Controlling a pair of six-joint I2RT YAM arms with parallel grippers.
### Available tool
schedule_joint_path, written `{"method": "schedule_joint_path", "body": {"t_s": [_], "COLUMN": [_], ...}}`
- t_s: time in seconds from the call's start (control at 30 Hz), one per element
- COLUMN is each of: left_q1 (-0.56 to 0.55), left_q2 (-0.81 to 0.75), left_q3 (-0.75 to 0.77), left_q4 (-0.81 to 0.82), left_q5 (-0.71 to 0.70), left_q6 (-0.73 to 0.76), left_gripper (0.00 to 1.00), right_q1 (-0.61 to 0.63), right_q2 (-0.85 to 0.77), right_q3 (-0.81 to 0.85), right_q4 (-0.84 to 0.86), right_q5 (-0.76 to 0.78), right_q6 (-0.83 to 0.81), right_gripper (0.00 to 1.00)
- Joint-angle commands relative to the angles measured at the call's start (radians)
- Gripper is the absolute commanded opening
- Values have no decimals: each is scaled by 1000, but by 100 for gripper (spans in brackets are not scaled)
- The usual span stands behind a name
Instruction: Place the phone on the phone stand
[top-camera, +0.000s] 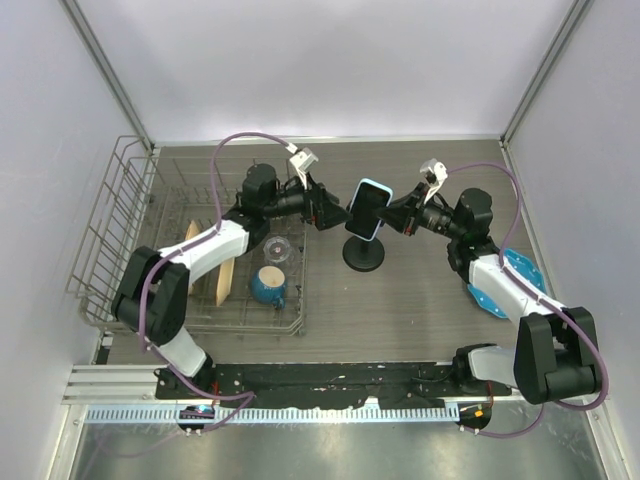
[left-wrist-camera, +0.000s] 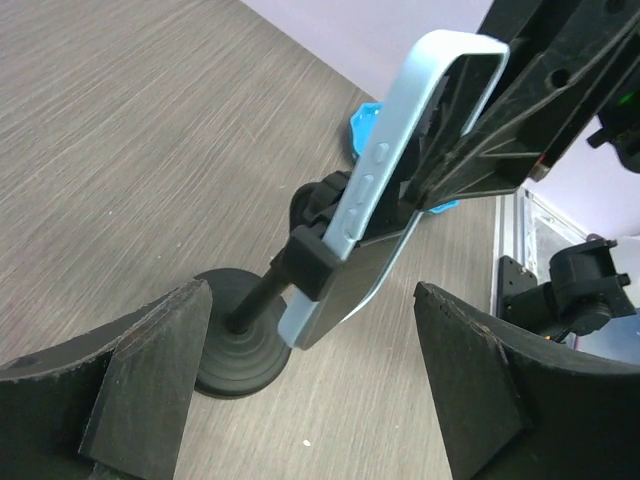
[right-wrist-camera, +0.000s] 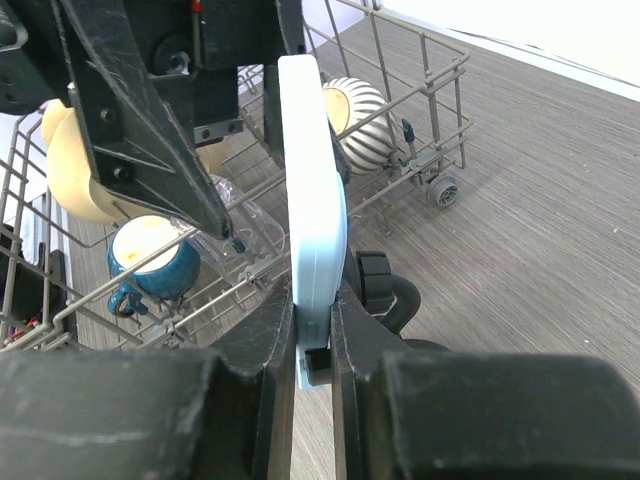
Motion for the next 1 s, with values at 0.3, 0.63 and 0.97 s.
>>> {"method": "schedule_joint_path", "body": {"t_s": [0.3, 0.63, 0.97], "left_q1": [-3, -23, -29], "left_q2": [169, 236, 203], "left_q3": [66, 92, 55], "left_q4": [113, 220, 232], "left_q5": [200, 312, 233], "left_q6": [54, -40, -22], "left_gripper": [63, 52, 0], "right_q1": [-50, -50, -50], "right_q2": [23, 33, 24], "right_q3": [24, 23, 14], "right_q4": [26, 41, 47], "right_q5": [-76, -80, -64], "right_q6": [33, 41, 38], "right_gripper": [1, 1, 1]}}
